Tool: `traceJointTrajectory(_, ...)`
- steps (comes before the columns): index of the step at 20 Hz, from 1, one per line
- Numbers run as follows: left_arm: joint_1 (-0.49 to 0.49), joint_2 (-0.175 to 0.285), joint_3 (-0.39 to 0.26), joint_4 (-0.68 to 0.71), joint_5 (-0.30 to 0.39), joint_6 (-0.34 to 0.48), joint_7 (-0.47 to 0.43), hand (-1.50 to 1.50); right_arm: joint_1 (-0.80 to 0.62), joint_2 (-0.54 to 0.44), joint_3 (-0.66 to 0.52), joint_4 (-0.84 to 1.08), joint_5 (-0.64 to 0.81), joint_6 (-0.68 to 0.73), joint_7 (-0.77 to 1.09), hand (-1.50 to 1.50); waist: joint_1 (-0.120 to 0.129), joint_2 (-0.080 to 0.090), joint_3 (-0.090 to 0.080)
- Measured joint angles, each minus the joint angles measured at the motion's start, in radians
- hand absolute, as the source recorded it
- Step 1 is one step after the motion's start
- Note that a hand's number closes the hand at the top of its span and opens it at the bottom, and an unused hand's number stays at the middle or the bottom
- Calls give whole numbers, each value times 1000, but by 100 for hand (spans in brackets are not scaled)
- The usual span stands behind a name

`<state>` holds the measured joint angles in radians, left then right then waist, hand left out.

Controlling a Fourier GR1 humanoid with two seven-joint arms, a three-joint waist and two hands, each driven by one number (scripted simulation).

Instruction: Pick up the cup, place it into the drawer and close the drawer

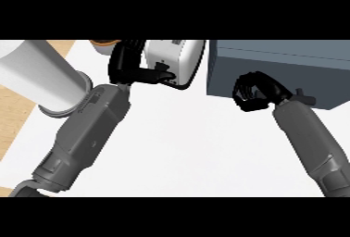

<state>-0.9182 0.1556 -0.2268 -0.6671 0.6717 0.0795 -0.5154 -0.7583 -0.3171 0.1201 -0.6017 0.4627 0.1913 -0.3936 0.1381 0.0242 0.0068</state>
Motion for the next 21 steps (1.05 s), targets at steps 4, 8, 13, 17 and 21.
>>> traceJointTrajectory(4,17,19,-4,-22,0,-19,13,-150,-10,-3,-29,23,-37,41,-11,150,7,-1,1)
traceJointTrajectory(8,38,31,-10,-41,1,-44,21,-150,-6,-16,-48,21,-73,99,-19,150,16,-1,2)
traceJointTrajectory(13,58,42,-14,-59,4,-69,28,-150,5,-40,-63,2,-113,181,-22,150,30,4,5)
traceJointTrajectory(17,70,45,-15,-74,9,-84,30,-150,16,-55,-74,-17,-141,233,-11,150,41,7,7)
traceJointTrajectory(21,83,48,-15,-84,13,-95,32,-150,26,-69,-82,-37,-167,278,-4,150,50,11,11)
